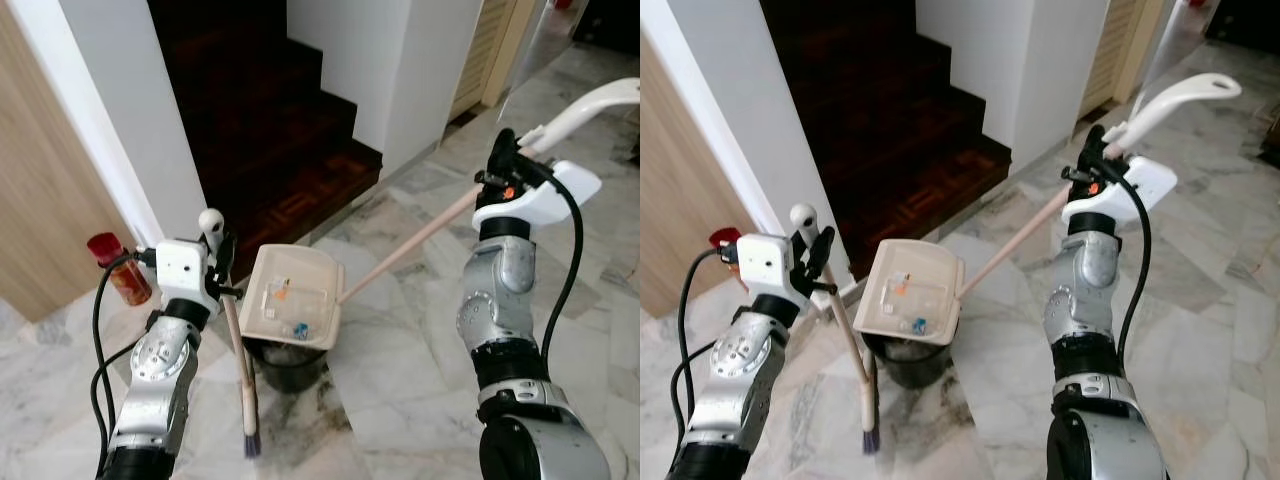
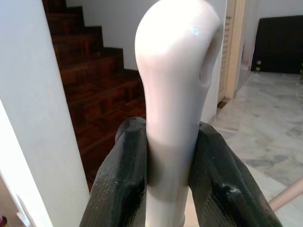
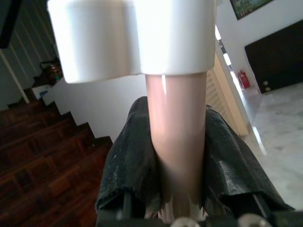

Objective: Sweep floor

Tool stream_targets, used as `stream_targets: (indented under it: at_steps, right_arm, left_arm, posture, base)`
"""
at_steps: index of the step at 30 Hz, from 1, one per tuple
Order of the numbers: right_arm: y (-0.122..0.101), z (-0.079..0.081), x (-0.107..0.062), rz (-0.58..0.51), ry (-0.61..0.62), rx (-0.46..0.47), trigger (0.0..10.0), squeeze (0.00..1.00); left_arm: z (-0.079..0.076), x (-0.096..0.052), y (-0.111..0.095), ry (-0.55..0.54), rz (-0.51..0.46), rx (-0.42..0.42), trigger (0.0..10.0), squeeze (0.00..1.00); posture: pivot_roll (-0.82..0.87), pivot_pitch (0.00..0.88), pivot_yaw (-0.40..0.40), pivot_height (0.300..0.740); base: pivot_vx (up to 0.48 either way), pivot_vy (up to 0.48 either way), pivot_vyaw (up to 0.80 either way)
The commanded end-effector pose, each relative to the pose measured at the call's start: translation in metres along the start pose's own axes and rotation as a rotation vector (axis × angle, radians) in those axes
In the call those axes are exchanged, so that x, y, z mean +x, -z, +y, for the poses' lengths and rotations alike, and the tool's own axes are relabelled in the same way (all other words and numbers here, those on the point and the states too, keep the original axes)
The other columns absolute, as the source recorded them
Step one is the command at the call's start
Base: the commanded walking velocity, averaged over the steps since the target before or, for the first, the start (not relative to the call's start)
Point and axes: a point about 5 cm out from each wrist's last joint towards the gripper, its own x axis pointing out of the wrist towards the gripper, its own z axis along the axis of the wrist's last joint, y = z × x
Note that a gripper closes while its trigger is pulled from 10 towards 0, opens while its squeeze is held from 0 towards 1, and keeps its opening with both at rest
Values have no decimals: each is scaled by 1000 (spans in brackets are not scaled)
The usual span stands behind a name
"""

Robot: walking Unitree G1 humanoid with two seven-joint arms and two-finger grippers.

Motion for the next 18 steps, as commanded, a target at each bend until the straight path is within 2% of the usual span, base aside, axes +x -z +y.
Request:
stream_targets:
  at_steps: [1,3,6,8,9,11,14,18]
  right_arm:
    - [-17,8,7,-89,-25,-2,10000,0]
    - [-16,8,7,-83,-25,-4,10000,0]
    - [-16,7,7,-80,-17,9,10000,0]
    - [-15,6,7,-76,-15,6,10000,0]
    - [-15,6,7,-76,-15,6,10000,0]
    - [-14,6,6,-74,-14,7,10000,0]
    - [-13,7,6,-69,-14,9,10000,0]
    - [-13,7,7,-68,-12,11,10000,0]
  left_arm:
    - [-1,3,-9,9,-50,3,10000,0]
    - [0,0,-7,12,-39,4,10000,0]
    - [10,-11,3,-16,7,21,10000,0]
    - [20,-23,11,-47,46,27,10000,0]
    - [20,-23,11,-47,46,27,10000,0]
    - [28,-36,18,-64,89,50,10000,0]
    - [43,-50,23,-117,127,65,10000,0]
    - [53,-54,19,-144,119,67,10000,0]
  posture:
    - [91,38,8,740]
    - [91,38,8,740]
    - [90,39,8,740]
    - [89,41,10,740]
    - [89,41,10,740]
    - [98,43,9,740]
    - [98,43,9,740]
    - [103,43,7,740]
  base:
    - [281,0,794]
    - [255,0,794]
    - [0,0,794]
    - [0,0,672]
    - [0,0,650]
    - [0,0,472]
    - [0,0,140]
    - [0,0,0]
